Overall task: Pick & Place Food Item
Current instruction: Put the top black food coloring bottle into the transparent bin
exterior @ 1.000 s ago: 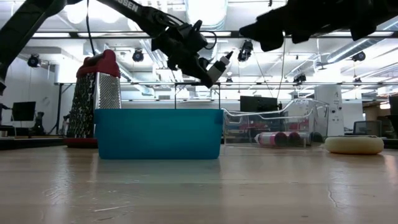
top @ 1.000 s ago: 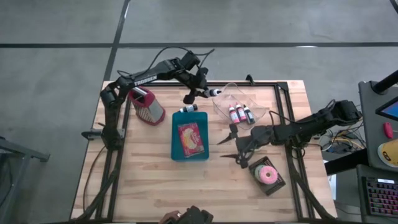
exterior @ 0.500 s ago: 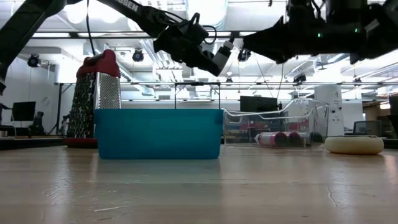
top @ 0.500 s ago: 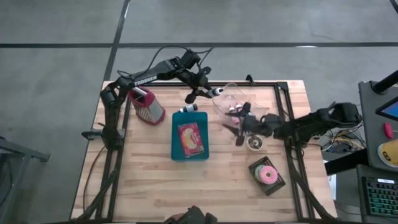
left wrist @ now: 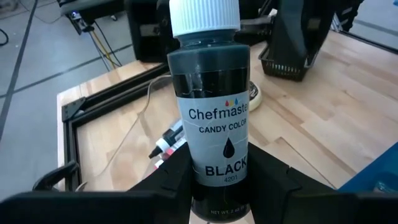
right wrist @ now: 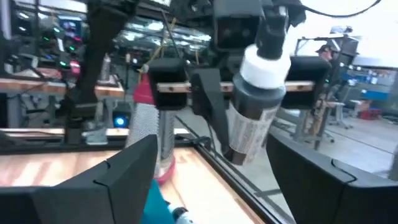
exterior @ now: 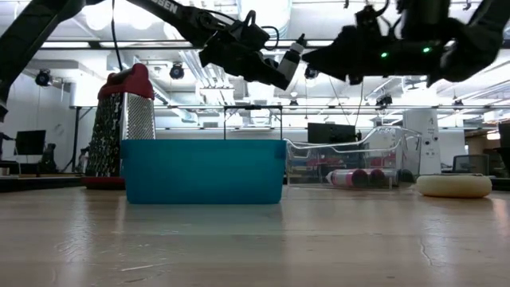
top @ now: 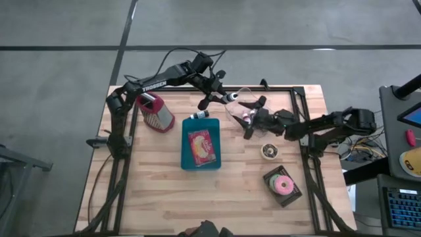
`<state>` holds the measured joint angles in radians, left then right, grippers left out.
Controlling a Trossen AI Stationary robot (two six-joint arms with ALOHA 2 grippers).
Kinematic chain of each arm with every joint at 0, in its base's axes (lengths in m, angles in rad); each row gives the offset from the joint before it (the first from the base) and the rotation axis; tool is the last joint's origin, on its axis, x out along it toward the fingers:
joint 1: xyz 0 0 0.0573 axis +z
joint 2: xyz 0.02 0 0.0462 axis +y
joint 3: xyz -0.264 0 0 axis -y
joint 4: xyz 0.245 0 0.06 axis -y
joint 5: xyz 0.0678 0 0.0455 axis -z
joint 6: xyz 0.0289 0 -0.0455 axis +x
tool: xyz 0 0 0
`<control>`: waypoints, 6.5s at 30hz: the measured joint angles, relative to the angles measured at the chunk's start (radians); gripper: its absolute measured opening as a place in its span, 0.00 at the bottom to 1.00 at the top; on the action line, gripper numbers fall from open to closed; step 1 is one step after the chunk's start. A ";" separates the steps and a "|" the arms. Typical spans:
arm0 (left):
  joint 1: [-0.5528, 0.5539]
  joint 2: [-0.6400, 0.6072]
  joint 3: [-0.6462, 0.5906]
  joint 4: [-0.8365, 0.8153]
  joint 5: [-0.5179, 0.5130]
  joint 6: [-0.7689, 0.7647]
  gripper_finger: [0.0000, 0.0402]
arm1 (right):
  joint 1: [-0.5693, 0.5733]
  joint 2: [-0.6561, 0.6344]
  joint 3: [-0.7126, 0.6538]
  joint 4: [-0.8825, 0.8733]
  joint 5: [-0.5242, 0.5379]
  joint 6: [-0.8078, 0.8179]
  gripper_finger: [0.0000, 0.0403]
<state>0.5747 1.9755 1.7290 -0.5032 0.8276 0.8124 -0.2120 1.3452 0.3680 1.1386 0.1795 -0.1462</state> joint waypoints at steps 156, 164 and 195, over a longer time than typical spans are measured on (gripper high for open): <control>0.014 0.000 -0.049 -0.455 0.021 0.068 0.69 | -0.139 0.203 0.190 -0.012 -0.231 0.035 0.22; 0.014 -0.001 -0.049 -0.456 0.021 0.068 0.69 | -0.145 0.140 0.199 -0.254 -0.177 0.014 0.22; 0.013 -0.002 -0.049 -0.440 0.014 0.079 0.69 | -0.284 -0.097 0.400 -1.473 -0.135 0.021 0.22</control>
<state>0.5880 1.9739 1.6798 -0.9428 0.8421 0.8909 -0.4961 1.2486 0.7683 -0.3347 0.0441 -0.1256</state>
